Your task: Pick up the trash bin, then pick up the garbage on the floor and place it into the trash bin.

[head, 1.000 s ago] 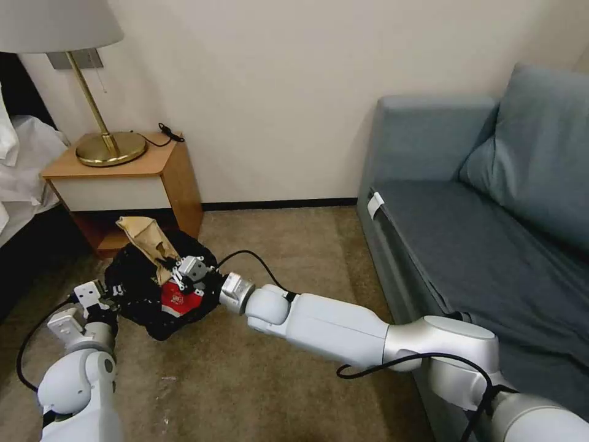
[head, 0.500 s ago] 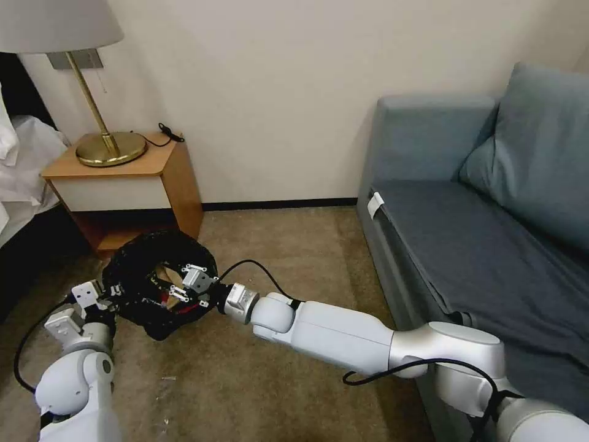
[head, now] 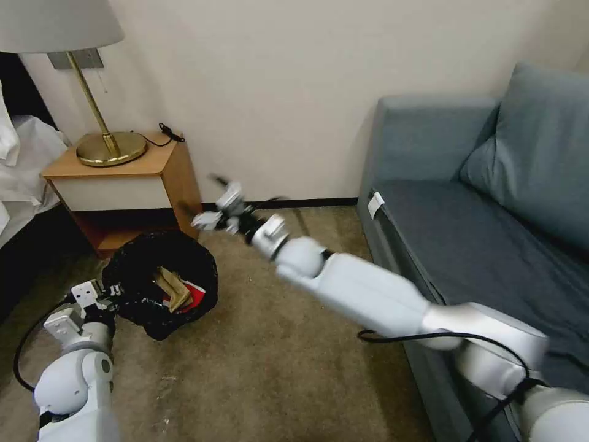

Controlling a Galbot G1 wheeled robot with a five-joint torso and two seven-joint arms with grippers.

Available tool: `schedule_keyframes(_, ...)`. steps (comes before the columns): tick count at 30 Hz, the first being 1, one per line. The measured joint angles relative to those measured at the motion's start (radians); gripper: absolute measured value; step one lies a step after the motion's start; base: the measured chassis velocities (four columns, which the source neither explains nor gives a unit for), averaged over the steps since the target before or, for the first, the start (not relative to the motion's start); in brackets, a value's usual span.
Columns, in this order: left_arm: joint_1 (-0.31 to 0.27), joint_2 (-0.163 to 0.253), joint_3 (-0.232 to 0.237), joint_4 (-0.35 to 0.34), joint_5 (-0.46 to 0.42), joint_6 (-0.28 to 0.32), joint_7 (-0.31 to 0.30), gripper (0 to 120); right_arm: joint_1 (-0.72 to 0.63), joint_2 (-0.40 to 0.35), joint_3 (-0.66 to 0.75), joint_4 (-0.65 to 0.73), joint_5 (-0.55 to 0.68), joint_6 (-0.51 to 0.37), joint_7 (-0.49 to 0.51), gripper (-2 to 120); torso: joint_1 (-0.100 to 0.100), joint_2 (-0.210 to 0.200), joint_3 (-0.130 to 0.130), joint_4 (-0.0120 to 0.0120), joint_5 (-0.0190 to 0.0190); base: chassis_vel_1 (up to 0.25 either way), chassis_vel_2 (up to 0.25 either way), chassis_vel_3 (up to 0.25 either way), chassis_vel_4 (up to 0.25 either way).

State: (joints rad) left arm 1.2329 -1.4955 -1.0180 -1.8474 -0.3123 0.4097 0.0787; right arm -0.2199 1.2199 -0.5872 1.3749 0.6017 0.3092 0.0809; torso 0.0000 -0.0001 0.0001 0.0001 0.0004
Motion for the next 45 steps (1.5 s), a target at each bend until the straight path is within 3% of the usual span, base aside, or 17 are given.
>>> schedule_keyframes(2, 0.005, 0.004, -0.010, -0.002, -0.009, 0.002, 0.000, 4, -0.074, -0.102, 0.118, 0.039, -0.023, -0.010, 0.022, 100, 0.000, 0.000, 0.000, -0.0007, -0.0002, 0.000, 0.000, 0.000, 0.000)
schedule_keyframes(4, 0.012, 0.007, -0.018, -0.008, -0.015, 0.002, 0.000, 4, -0.137, -0.133, 0.190, 0.065, -0.044, -0.060, 0.075, 100, 0.000, 0.000, 0.000, -0.0011, 0.0000, 0.000, 0.000, 0.000, 0.000)
schedule_keyframes(5, 0.012, 0.007, -0.018, -0.008, -0.015, 0.002, 0.000, 4, -0.137, -0.133, 0.190, 0.065, -0.044, -0.060, 0.075, 100, 0.000, 0.000, 0.000, -0.0011, 0.0000, 0.000, 0.000, 0.000, 0.000)
schedule_keyframes(8, 0.025, 0.017, -0.031, -0.017, -0.031, 0.002, 0.000, 4, -0.298, -0.146, 0.370, 0.170, -0.025, -0.283, 0.307, 100, 0.000, 0.000, 0.000, -0.0001, 0.0000, 0.000, 0.000, 0.000, 0.000)
schedule_keyframes(9, 0.025, 0.017, -0.031, -0.017, -0.031, 0.002, 0.000, 4, -0.298, -0.146, 0.370, 0.170, -0.025, -0.283, 0.307, 100, 0.000, 0.000, 0.000, -0.0001, 0.0000, 0.000, 0.000, 0.000, 0.000)
schedule_keyframes(11, 0.023, 0.023, -0.028, -0.017, -0.031, 0.002, -0.001, 4, -0.387, -0.132, 0.488, 0.236, -0.022, -0.382, 0.372, 100, 0.000, 0.000, 0.000, 0.0002, 0.0001, 0.000, 0.000, 0.000, 0.000)
schedule_keyframes(12, 0.023, 0.023, -0.028, -0.017, -0.031, 0.002, -0.001, 4, -0.387, -0.132, 0.488, 0.236, -0.022, -0.382, 0.372, 100, 0.000, 0.000, 0.000, 0.0002, 0.0001, 0.000, 0.000, 0.000, 0.000)
schedule_keyframes(14, 0.021, 0.027, -0.022, -0.017, -0.031, 0.003, 0.000, 4, -0.501, -0.118, 0.621, 0.308, -0.051, -0.441, 0.339, 100, 0.000, 0.000, 0.000, -0.0002, -0.0003, 0.000, 0.000, 0.000, 0.000)
schedule_keyframes(22, 0.024, 0.035, -0.018, -0.004, -0.027, 0.002, 0.003, 4, -0.702, -0.067, 0.788, 0.391, -0.182, -0.421, 0.198, 100, 0.000, 0.000, 0.000, -0.0002, -0.0005, 0.000, 0.000, 0.000, 0.000)
schedule_keyframes(35, 0.016, 0.011, -0.013, -0.003, -0.026, 0.001, 0.000, 4, -0.801, 0.005, 0.801, 0.387, -0.262, -0.357, 0.170, 100, 0.000, 0.000, 0.000, 0.0000, -0.0004, 0.000, 0.000, 0.000, 0.000)
schedule_keyframes(42, -0.005, 0.015, -0.012, 0.046, -0.150, 0.035, -0.116, 4, -0.813, 0.003, 0.802, 0.373, -0.287, -0.308, 0.156, 100, 0.000, 0.000, 0.000, 0.0001, -0.0004, 0.000, 0.000, 0.000, 0.000)
schedule_keyframes(44, -0.043, 0.025, -0.015, 0.117, -0.260, 0.045, -0.197, 4, -0.820, -0.003, 0.810, 0.373, -0.295, -0.289, 0.146, 100, 0.000, 0.000, 0.000, 0.0001, -0.0006, 0.000, 0.000, 0.000, 0.000)
schedule_keyframes(45, -0.043, 0.025, -0.015, 0.117, -0.260, 0.045, -0.197, 4, -0.820, -0.003, 0.810, 0.373, -0.295, -0.289, 0.146, 100, 0.000, 0.000, 0.000, 0.0001, -0.0006, 0.000, 0.000, 0.000, 0.000)
